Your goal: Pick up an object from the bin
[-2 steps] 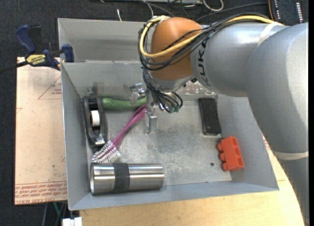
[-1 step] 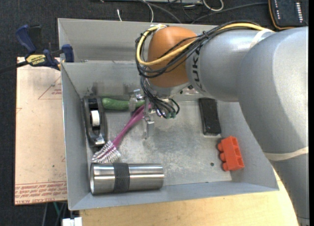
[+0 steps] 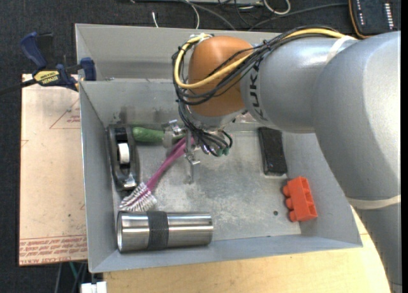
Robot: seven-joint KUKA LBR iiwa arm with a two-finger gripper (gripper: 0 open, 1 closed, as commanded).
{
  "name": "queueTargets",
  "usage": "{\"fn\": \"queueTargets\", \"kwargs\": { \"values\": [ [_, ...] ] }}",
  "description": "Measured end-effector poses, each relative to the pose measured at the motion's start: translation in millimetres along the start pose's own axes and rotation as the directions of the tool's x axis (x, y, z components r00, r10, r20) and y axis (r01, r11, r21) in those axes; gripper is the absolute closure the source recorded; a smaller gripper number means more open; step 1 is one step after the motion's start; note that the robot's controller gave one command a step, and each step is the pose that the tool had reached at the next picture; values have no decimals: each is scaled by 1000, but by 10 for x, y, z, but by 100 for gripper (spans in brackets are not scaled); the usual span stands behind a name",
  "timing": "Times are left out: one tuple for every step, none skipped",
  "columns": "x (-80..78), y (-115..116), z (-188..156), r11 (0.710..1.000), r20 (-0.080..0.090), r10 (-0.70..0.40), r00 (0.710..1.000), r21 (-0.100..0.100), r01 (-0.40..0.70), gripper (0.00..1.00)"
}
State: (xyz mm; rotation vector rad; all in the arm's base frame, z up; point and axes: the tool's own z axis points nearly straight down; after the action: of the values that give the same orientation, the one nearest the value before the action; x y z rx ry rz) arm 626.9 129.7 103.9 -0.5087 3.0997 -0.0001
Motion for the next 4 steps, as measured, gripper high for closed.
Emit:
{"fn": "queueTargets", "kwargs": {
  "values": [
    [-60,168,-151,996,6,-88,996,-1,88,0],
    [-27,-163,-1474,965,11,-262,965,2,262,100],
    [-19,-157,-1459,965,9,-263,965,0,263,100],
    [331,-248,-953,951,10,-310,951,0,310,100]
  ]
}}
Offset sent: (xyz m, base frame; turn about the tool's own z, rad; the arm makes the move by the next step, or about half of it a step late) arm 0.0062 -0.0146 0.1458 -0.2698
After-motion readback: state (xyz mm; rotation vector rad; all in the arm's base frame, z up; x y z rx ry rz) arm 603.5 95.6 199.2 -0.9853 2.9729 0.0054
